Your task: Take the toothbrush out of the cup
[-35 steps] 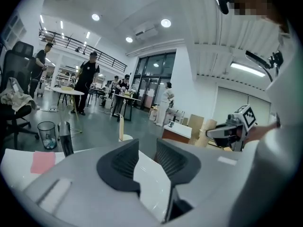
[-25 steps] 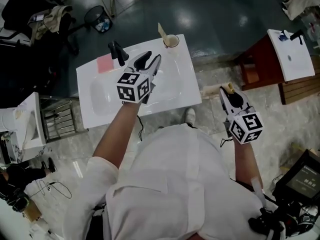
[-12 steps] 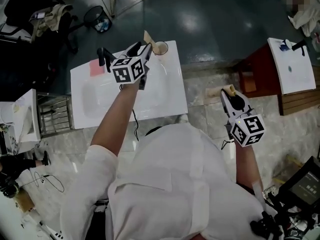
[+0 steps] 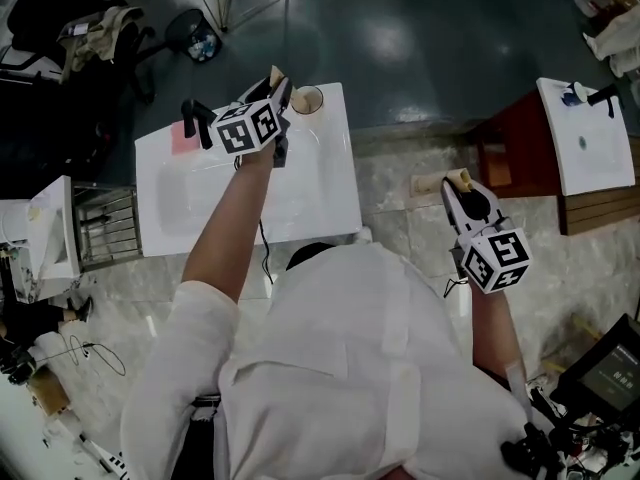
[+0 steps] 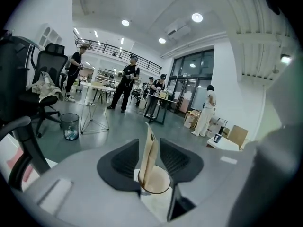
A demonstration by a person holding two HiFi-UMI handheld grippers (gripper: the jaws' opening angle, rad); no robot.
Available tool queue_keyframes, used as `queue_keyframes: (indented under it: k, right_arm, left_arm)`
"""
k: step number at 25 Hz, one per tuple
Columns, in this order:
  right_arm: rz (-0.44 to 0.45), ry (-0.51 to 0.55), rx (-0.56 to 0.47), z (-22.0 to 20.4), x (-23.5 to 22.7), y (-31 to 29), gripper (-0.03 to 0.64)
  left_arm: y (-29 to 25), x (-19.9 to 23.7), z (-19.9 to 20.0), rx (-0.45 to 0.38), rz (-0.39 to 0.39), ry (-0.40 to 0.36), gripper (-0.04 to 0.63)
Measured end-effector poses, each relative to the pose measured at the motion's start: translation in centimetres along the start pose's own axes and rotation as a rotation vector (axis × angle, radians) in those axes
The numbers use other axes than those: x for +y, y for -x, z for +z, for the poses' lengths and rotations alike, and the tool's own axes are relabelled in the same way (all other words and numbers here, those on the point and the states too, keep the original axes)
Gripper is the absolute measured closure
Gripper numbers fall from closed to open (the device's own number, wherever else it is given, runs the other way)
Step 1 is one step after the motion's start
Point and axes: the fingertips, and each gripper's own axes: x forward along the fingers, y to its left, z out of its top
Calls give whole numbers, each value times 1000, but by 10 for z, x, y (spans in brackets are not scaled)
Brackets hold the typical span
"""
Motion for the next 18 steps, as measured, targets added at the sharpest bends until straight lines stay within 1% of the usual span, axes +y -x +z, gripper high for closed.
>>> queue_keyframes:
  k: [2,3,9,14,18]
  right_arm:
    - [1,-6,-1,-1,-5,1,568]
    - [2,-8,0,-1,-7,1,568]
    - [13,-18,-4,1,-14,-6,568]
    - [26,-15,-4,1,-15,-14,568]
    - [39,-15,-4,1,-16,-20,568]
  left_arm:
    - [-3,-1,-1,9,9,-5,493]
    - [-3,-1,-2,13,15,-10,532]
    - [-7,-4,0,22,34,-36,540]
    - [-2,-7,10,-5,41,-59,543]
    - [5,-10,19,-33,43,-63,543]
